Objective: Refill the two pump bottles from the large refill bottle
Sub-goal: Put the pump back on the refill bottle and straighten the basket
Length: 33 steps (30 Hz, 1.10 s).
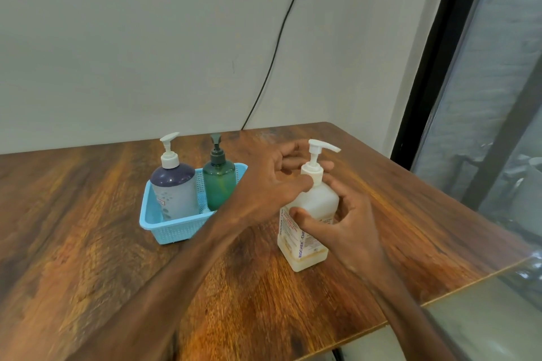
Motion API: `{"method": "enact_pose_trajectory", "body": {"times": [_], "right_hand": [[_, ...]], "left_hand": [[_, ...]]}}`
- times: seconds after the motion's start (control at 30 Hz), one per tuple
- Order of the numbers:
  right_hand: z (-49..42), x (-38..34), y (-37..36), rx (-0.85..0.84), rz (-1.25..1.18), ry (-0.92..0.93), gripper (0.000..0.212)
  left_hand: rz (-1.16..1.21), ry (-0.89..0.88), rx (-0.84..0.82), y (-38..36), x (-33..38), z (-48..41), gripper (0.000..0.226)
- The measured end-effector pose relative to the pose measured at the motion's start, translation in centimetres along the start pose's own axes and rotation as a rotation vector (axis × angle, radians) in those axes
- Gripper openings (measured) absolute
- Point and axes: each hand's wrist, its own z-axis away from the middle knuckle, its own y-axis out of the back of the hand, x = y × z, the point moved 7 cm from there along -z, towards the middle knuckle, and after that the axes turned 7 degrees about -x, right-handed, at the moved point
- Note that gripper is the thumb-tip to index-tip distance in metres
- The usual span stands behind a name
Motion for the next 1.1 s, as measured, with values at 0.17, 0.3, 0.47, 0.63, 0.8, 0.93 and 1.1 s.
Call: {"method": "enact_pose_trajectory", "body": {"times": [0.17, 0.3, 0.47, 0.63, 0.8, 0.93, 1.1], "right_hand": [[0.0, 0.0, 0.1, -0.004, 0.02, -0.012, 0.04], [0.2, -0.1, 0.2, 0.018, 0.029, -0.02, 0.037], [0.0, -0.4, -0.1, -0.009, 0.011, -0.002, 0.054], [0.0, -0.2, -0.1, -0.005, 0.009, -0.002, 0.053], [0.1, -0.2, 0.0, 0.001, 0.012, -0.016, 0.048], [0.2, 0.0, 0.1, 0.025, 0.06, -0.032, 0.042], [0.2, 0.0, 0.0, 0.004, 0.06, -0.03, 0.05]], "left_hand": [[-0.283, -0.025, 0.126, 0.3, 0.6, 0.3, 0.066], [-0.261, -0.02, 0.206, 0.9, 0.9, 0.2, 0.05], [-0.122, 0.016, 0.127, 1.6, 0.5, 0.0, 0.052], [-0.116, 0.032, 0.055, 1.5, 0.9, 0.1, 0.055], [-0.141, 0.041, -0.013, 0.6, 0.8, 0.4, 0.054], [-0.265, 0.052, 0.212, 1.2, 0.8, 0.7, 0.057], [-0.128, 0.032, 0.169, 1.4, 0.7, 0.6, 0.041]]}}
